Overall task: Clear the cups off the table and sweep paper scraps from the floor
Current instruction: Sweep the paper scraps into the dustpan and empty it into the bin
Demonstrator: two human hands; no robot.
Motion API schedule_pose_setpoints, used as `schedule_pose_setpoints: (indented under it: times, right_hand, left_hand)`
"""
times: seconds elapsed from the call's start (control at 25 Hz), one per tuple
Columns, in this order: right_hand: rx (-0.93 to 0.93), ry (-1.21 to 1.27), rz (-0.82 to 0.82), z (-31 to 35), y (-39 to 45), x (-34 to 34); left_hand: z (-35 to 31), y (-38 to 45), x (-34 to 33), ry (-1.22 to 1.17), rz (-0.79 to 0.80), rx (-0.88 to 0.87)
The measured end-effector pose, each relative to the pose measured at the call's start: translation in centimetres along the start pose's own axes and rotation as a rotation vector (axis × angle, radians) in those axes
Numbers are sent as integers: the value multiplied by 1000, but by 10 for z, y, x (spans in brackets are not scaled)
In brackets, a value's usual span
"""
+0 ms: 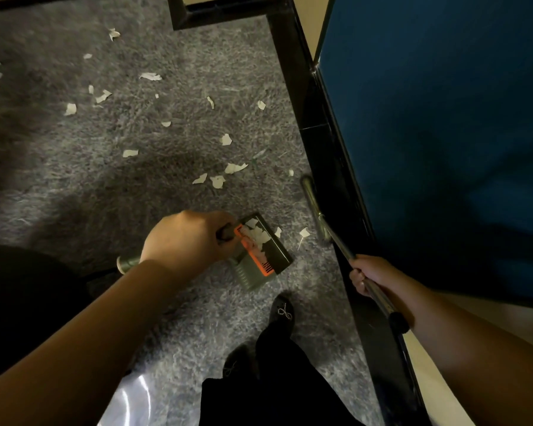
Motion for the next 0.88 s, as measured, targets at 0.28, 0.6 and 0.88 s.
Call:
schedule_pose_setpoints:
  times: [0.28, 0.6, 0.88]
  right_hand:
    - [-84, -89, 170, 0, 12, -52]
    - [-87, 31, 273, 3, -33, -68]
    - [56, 75, 187, 17, -33, -60]
  left_hand:
    - [-13, 11, 3, 37, 6, 3]
    - [-7, 26, 1, 53, 55, 29]
    - [5, 15, 4, 5, 107, 31]
Point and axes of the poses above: each hand's wrist, its own y-axis towards the middle knuckle, its own x-axis out of the back of the hand, z = x × y, the point moved 10 cm from there along y, towards the middle knuckle, and after that the axes turned 3 degrees about -y, right-handed, at the moved point
